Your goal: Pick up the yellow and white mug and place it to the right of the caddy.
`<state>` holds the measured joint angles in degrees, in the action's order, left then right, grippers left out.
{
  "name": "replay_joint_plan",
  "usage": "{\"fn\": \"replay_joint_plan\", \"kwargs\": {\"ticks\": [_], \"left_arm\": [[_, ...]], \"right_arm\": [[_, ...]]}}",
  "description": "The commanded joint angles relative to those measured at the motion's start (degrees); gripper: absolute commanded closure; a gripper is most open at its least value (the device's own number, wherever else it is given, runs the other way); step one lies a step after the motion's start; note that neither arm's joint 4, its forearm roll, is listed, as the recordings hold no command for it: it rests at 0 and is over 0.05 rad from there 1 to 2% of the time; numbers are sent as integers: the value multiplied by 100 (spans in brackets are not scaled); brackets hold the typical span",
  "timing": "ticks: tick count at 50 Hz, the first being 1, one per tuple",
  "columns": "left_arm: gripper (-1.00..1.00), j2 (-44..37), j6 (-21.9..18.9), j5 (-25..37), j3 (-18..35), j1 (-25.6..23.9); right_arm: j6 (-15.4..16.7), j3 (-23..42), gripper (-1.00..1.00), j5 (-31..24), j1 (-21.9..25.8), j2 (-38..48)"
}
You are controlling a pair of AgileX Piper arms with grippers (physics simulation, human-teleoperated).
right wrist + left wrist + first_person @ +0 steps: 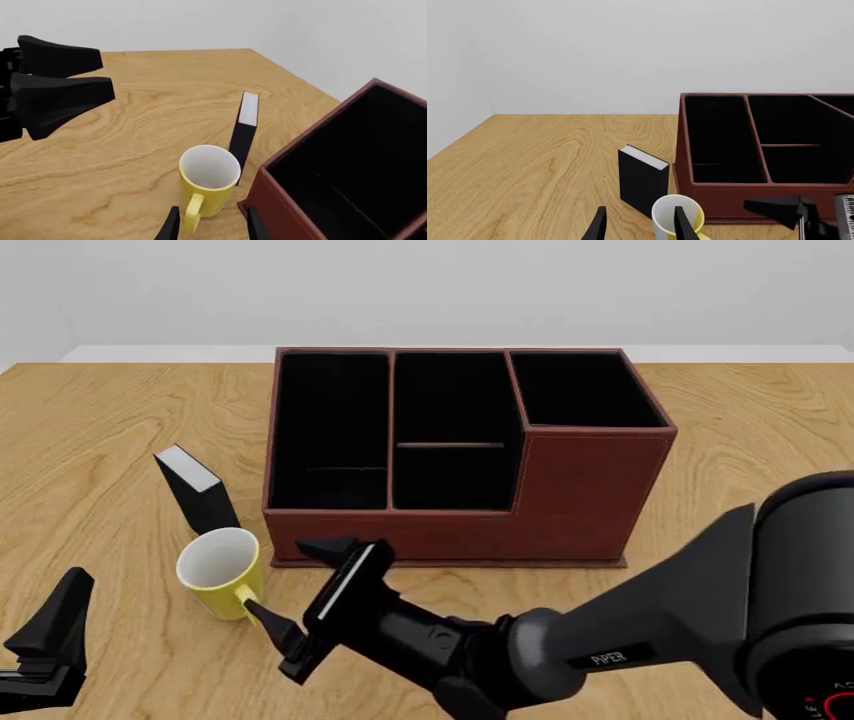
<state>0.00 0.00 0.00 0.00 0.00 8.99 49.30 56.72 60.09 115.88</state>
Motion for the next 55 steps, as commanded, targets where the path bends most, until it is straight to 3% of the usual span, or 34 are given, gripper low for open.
{"fn": "replay_joint_plan", "kwargs": {"ticks": [1, 55], "left_arm": [[-100, 0, 0, 0, 0, 0], [-100, 0, 0, 0, 0, 0]], "right_arm": [[-14, 138, -100, -31, 28, 143], [-171, 711, -100, -199, 112, 704]]}}
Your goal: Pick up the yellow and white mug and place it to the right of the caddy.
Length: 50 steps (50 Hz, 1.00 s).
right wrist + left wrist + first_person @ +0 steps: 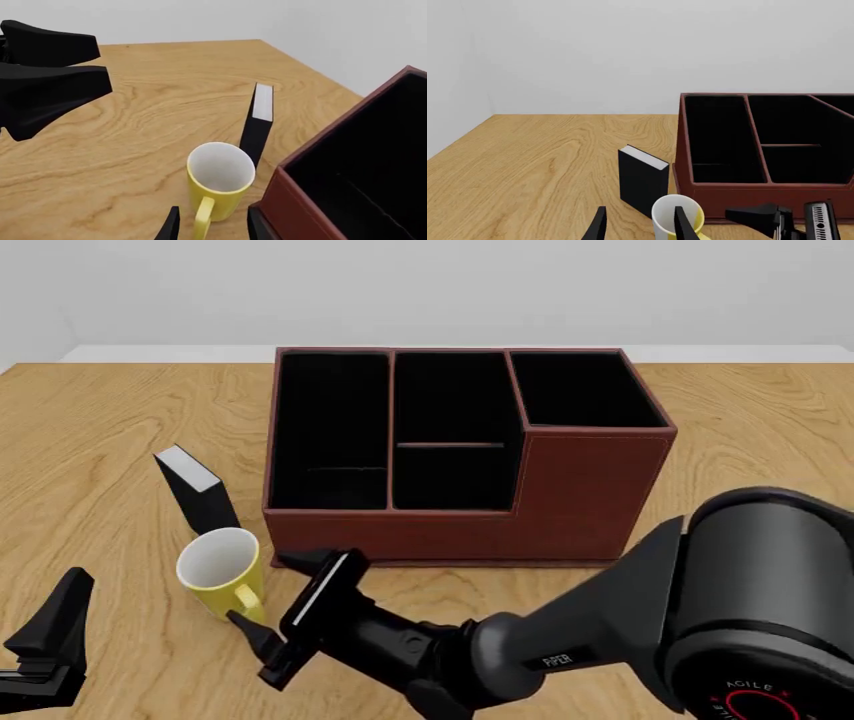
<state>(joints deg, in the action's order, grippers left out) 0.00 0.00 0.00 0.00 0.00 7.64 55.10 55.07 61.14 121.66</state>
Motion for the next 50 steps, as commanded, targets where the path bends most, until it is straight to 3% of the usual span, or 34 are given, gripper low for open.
{"fn": "replay_joint_plan", "kwargs": {"ticks": [1, 50], "left_arm": [[-100, 0, 0, 0, 0, 0], [-100, 0, 0, 0, 0, 0]], "right_arm": [[-23, 146, -100, -41, 9, 145], [-138, 467, -100, -159, 67, 499]]}}
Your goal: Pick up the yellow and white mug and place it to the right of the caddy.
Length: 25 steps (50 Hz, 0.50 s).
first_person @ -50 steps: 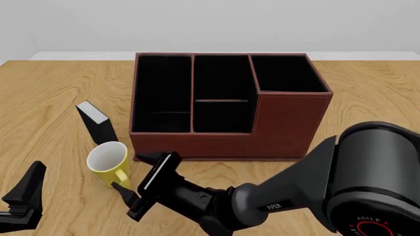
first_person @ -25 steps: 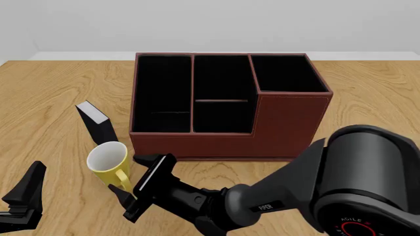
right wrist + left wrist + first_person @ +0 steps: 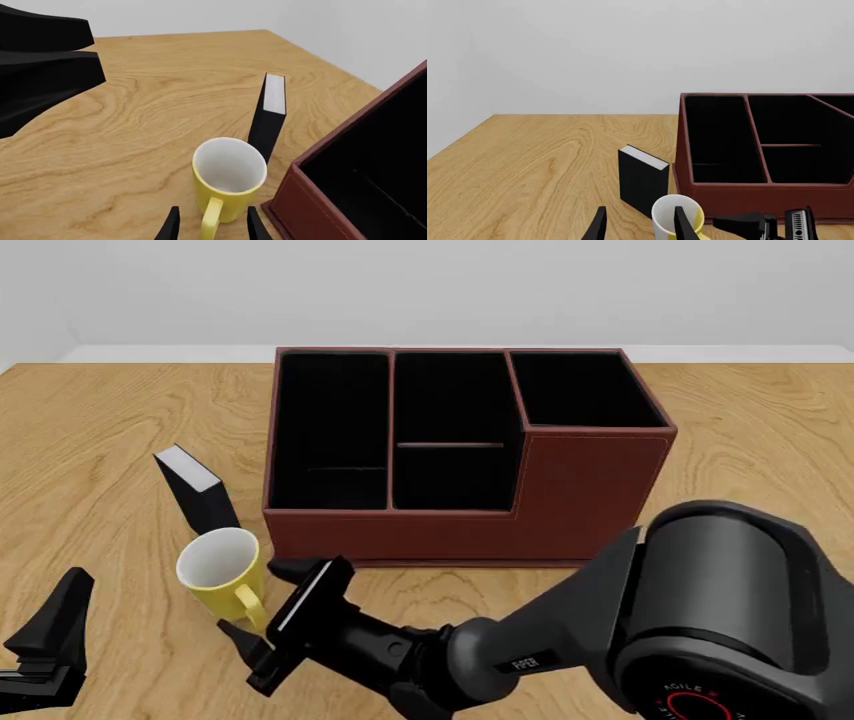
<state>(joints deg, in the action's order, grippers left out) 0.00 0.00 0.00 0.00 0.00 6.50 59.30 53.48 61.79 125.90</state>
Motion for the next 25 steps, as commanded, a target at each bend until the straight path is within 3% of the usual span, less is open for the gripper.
{"fn": "replay_joint_plan", "kwargs": {"ticks": [1, 15, 16, 25], "left_arm": [[-100, 0, 0, 0, 0, 0], [-100, 0, 0, 0, 0, 0], [-100, 0, 0, 0, 0, 0], [-100, 0, 0, 0, 0, 0]], "right_arm": [[-46, 49, -100, 3, 7, 78], [-70, 2, -100, 48, -3, 56], [-77, -1, 100, 51, -9, 59], [-81, -49, 100, 82, -17, 25]]}}
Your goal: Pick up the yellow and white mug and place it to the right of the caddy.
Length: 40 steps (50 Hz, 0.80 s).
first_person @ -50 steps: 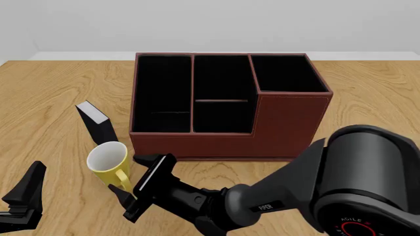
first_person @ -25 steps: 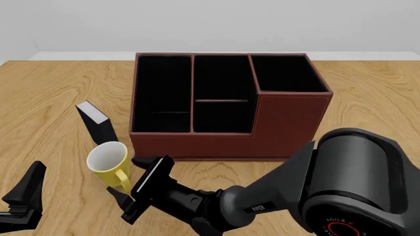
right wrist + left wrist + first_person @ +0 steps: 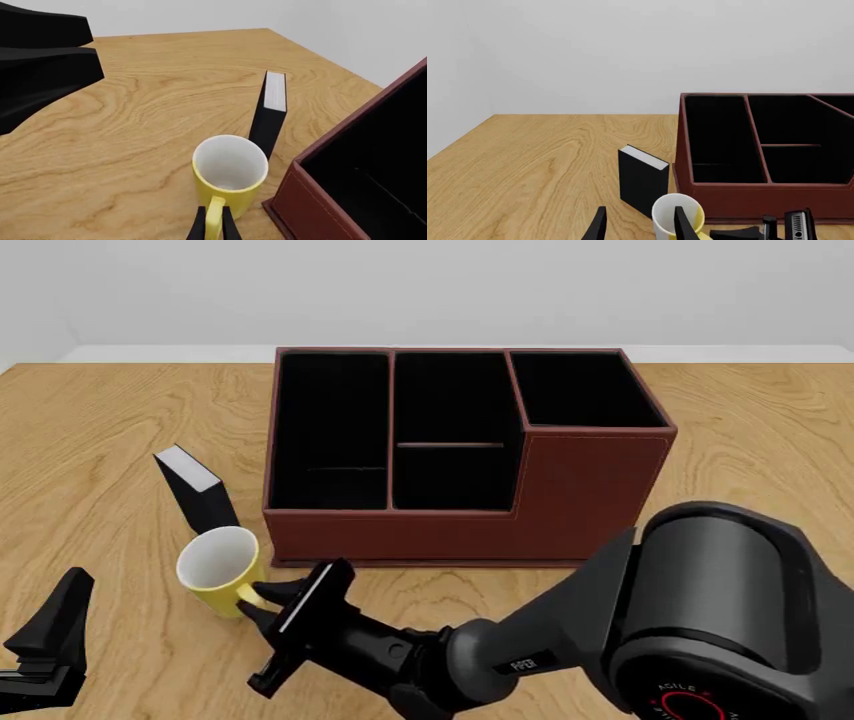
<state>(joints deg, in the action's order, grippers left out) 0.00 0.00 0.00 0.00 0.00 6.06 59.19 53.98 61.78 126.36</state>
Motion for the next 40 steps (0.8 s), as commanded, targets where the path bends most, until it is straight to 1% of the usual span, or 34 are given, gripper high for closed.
{"fn": "replay_joint_plan", "kwargs": {"ticks": [1, 5, 6, 7, 13, 14, 17, 19, 22, 26, 28, 30, 36, 40], "left_arm": [[-100, 0, 0, 0, 0, 0], [-100, 0, 0, 0, 0, 0], [-100, 0, 0, 0, 0, 0], [-100, 0, 0, 0, 0, 0], [-100, 0, 0, 0, 0, 0], [-100, 0, 0, 0, 0, 0], [-100, 0, 0, 0, 0, 0], [-100, 0, 0, 0, 0, 0], [-100, 0, 0, 0, 0, 0], [-100, 0, 0, 0, 0, 0], [-100, 0, 0, 0, 0, 0], [-100, 0, 0, 0, 0, 0], [-100, 0, 0, 0, 0, 0], [-100, 0, 0, 0, 0, 0]], "right_arm": [[-40, -49, 100, 27, -12, -41], [-24, -56, 100, 24, -11, -54], [-60, -95, 100, -18, 35, -162], [1, -75, 100, -44, 71, -172], [29, -86, 100, -33, 52, -189], [76, -104, 100, -3, 52, -180], [59, -189, 100, 95, 38, -224], [189, -285, 100, 272, 74, -264], [161, -285, 100, 226, 92, -299], [276, -414, 100, 348, 111, -448], [261, -413, 100, 330, 106, -455], [382, -454, 100, 382, 133, -491], [351, -601, 100, 475, 141, -642], [388, -691, 100, 540, 149, -728]]}}
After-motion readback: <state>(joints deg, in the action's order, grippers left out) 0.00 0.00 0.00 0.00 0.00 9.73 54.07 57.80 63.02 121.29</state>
